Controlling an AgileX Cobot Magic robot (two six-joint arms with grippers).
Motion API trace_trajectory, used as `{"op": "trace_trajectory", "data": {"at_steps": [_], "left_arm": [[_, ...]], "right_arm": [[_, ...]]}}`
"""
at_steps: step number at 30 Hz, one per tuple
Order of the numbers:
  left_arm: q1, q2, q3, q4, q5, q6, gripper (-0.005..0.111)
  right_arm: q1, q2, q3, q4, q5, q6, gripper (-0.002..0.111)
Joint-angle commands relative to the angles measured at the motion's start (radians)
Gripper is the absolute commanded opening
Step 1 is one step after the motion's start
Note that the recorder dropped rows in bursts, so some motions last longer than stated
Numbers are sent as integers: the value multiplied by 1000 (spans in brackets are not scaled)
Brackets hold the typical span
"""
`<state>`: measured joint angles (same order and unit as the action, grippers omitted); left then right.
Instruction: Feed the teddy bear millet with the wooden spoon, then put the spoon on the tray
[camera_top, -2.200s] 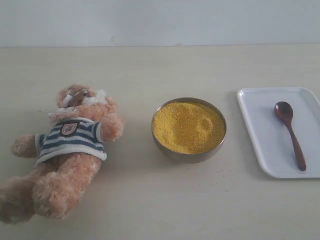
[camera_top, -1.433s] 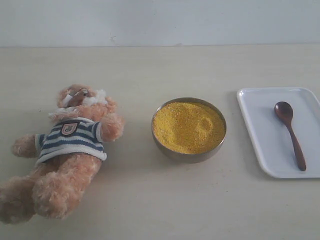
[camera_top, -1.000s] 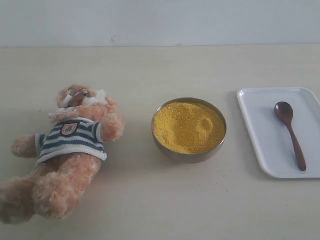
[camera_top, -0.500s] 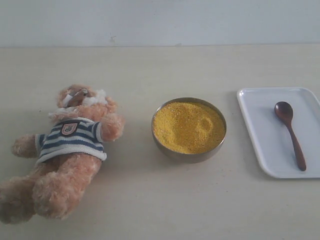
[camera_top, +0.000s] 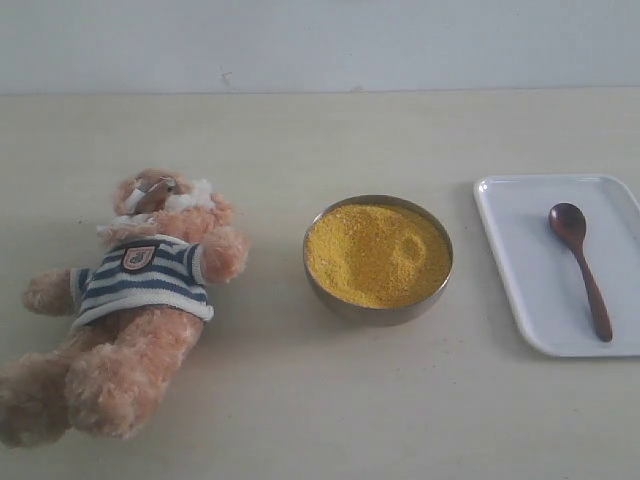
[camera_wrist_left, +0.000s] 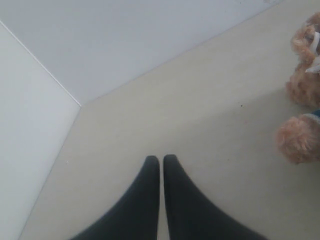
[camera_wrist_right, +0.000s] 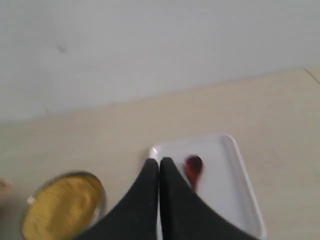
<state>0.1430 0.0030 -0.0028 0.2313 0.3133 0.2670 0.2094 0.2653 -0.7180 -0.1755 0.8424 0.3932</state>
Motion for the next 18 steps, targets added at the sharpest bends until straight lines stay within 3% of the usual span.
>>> {"op": "trace_trajectory", "data": {"at_steps": [1,9,18], "left_arm": [[4,-3,3,1,-3,3,4],[4,-3,3,1,-3,3,4],[4,-3,3,1,-3,3,4]], "right_arm": [[0,299,-124,-32,300,-164,0],[0,868,-122,-12,62,-221,0],[-3,1283,-122,-24,-106,-180,0]]}}
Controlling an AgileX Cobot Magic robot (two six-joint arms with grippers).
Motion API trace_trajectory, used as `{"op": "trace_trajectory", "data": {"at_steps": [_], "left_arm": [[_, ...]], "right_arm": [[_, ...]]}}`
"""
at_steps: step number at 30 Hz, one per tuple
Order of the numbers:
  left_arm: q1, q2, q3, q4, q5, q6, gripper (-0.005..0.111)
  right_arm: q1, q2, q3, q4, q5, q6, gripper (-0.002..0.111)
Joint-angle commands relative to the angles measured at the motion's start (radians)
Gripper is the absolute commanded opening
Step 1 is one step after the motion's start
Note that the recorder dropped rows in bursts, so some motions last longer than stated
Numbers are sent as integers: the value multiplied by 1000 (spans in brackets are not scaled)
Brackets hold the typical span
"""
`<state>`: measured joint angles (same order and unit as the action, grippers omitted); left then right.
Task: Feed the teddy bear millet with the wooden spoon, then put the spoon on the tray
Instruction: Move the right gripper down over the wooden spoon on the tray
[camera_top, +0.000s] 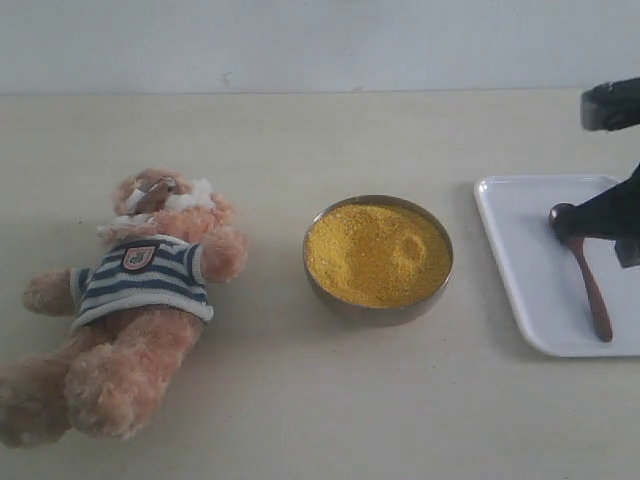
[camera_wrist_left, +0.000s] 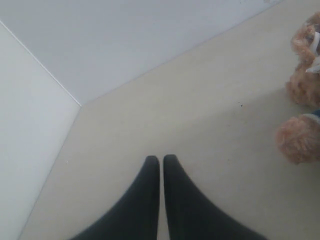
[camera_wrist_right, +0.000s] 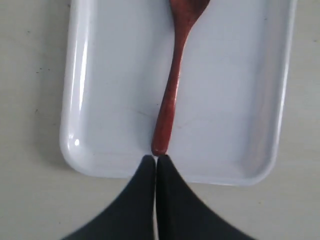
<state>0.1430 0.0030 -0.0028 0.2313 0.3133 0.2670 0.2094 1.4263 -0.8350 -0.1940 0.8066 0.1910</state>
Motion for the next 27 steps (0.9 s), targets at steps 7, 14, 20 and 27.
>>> {"op": "trace_trajectory", "data": {"at_steps": [7,14,20,27], "left_arm": [[4,-3,3,1,-3,3,4],[4,-3,3,1,-3,3,4],[4,-3,3,1,-3,3,4],[4,-3,3,1,-3,3,4]], "right_arm": [[-3,212,-9,-23,-148,58,27],[-162,212,-164,-27,27,62,43],[-337,212,-257,396,121,-255,43],[-276,276,-257,393,123,-271,43]]}}
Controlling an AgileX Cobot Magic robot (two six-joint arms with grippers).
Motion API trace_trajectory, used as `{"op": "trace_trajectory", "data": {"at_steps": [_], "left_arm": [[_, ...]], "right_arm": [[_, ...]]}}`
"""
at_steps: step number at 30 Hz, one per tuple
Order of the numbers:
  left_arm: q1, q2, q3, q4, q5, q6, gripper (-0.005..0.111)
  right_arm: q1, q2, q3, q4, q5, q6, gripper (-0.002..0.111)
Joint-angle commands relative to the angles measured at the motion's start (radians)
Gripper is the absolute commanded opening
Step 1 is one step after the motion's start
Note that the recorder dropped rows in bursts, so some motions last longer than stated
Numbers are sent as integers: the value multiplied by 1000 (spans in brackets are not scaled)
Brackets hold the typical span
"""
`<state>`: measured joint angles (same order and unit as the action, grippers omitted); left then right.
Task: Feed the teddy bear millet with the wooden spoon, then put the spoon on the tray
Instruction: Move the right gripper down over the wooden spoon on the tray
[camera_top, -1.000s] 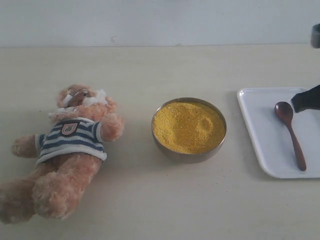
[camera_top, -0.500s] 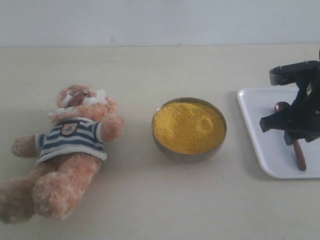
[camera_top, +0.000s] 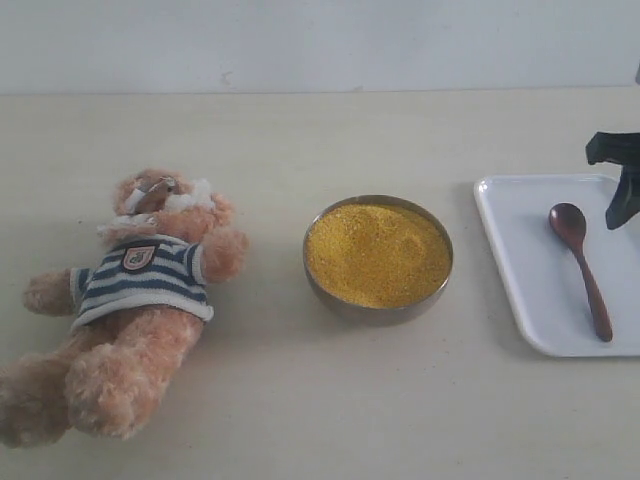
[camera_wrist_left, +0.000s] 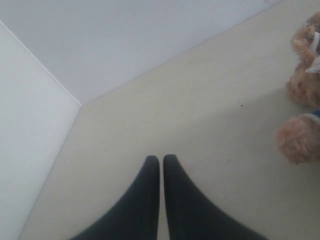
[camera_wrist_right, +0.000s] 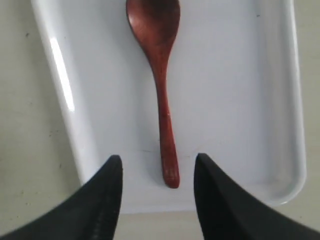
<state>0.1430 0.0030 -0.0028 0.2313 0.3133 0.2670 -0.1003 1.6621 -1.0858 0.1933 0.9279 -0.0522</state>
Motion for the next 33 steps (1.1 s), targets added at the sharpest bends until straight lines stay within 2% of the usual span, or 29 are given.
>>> {"op": "trace_trajectory", "data": {"at_steps": [1,9,17,33], "left_arm": [[4,-3,3,1,-3,3,4],[4,-3,3,1,-3,3,4],[4,-3,3,1,-3,3,4],[4,-3,3,1,-3,3,4]], "right_arm": [[45,56,-7,2,-5,-27,43],[63,168,-7,-79,-52,23,43],[63,227,-7,-81,-102,23,43],[63,244,-7,-73,-153,23,43]]}}
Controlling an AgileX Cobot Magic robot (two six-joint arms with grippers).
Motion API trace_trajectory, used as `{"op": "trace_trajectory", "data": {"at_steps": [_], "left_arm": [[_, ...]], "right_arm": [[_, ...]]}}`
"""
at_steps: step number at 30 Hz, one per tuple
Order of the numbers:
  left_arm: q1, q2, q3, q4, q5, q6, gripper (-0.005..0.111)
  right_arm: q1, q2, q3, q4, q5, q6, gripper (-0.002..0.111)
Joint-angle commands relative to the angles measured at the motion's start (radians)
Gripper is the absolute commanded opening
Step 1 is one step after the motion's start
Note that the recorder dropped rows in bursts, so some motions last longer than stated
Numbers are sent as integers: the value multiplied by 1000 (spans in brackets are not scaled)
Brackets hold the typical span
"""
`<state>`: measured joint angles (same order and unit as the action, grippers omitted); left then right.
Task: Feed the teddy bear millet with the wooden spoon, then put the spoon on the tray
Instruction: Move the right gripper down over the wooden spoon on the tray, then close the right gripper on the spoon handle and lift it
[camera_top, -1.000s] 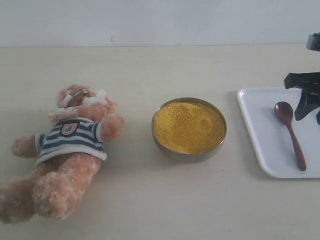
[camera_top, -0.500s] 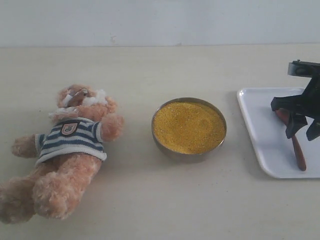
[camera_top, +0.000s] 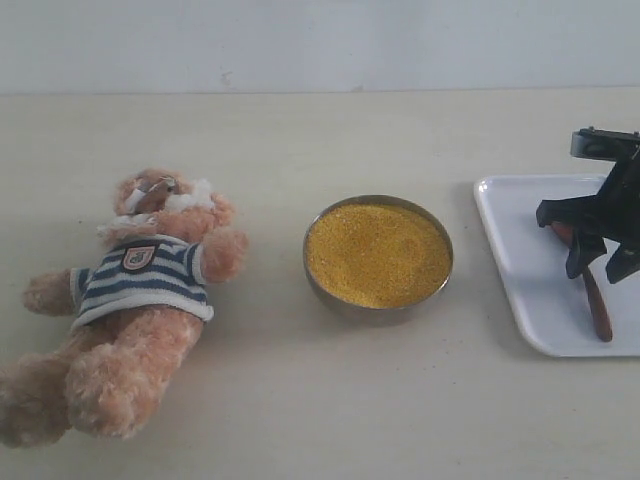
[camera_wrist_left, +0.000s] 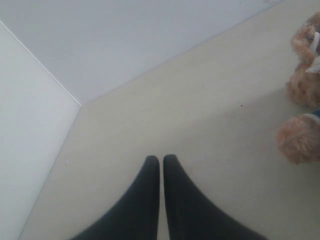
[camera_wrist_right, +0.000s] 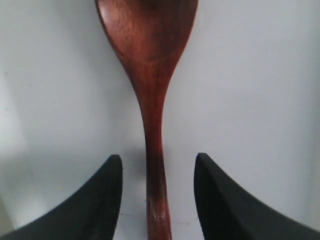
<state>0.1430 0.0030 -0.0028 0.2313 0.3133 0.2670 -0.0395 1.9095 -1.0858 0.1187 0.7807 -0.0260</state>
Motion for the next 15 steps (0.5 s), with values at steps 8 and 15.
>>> {"op": "trace_trajectory", "data": {"at_steps": [8,15], "left_arm": [[4,-3,3,1,-3,3,4],[4,-3,3,1,-3,3,4]], "right_arm": [[2,-4,-7,6,-6,-4,43],[40,3,-7,10,-33,-1,43]]}}
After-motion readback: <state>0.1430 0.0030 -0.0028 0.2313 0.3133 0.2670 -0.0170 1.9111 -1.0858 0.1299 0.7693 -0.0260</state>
